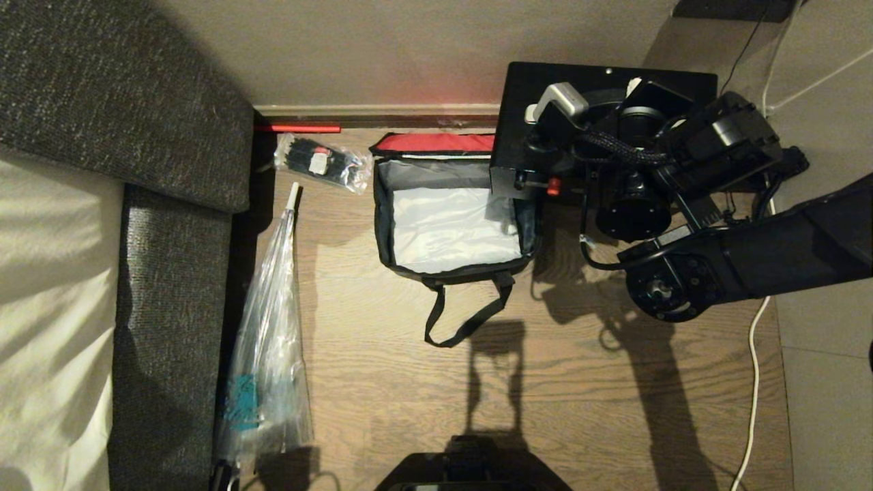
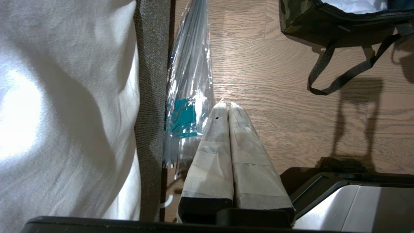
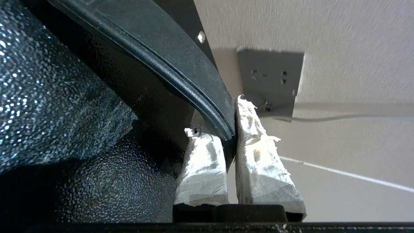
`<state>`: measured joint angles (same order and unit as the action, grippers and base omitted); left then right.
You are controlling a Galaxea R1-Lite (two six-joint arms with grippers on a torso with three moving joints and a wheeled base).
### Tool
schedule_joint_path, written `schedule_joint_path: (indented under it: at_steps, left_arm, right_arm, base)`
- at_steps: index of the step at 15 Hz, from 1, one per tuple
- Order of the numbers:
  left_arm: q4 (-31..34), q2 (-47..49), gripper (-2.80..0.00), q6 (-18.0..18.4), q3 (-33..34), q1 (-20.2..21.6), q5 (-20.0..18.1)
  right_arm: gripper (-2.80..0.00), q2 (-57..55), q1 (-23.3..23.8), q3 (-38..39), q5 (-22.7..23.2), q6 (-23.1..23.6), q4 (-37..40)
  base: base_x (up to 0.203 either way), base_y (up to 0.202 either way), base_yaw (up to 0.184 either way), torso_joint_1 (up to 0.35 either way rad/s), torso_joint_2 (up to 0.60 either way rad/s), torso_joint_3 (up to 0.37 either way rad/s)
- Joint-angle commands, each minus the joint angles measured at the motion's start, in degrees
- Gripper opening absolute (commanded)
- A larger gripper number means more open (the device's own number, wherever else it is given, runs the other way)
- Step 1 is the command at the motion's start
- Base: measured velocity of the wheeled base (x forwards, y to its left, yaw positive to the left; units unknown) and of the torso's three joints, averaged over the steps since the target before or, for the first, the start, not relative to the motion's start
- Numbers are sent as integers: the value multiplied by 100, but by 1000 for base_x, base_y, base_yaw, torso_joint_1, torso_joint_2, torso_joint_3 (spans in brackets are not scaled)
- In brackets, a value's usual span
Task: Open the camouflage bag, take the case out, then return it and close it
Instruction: Release the handle
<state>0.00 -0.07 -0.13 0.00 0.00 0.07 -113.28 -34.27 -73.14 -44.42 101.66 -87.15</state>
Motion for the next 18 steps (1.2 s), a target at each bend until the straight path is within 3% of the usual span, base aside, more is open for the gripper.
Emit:
schedule_joint_path:
  at_steps: [1,18]
  left_arm:
    - [0,7,-280,-4,0,0,1]
    - [0,7,-280,-4,0,0,1]
  right_arm:
    - [-280,48,79,12,-23,56,-51]
    - [-280,237,631,160,338,197,-51]
  base:
    - [0,0,0,0,0,0]
    - [0,0,0,0,0,0]
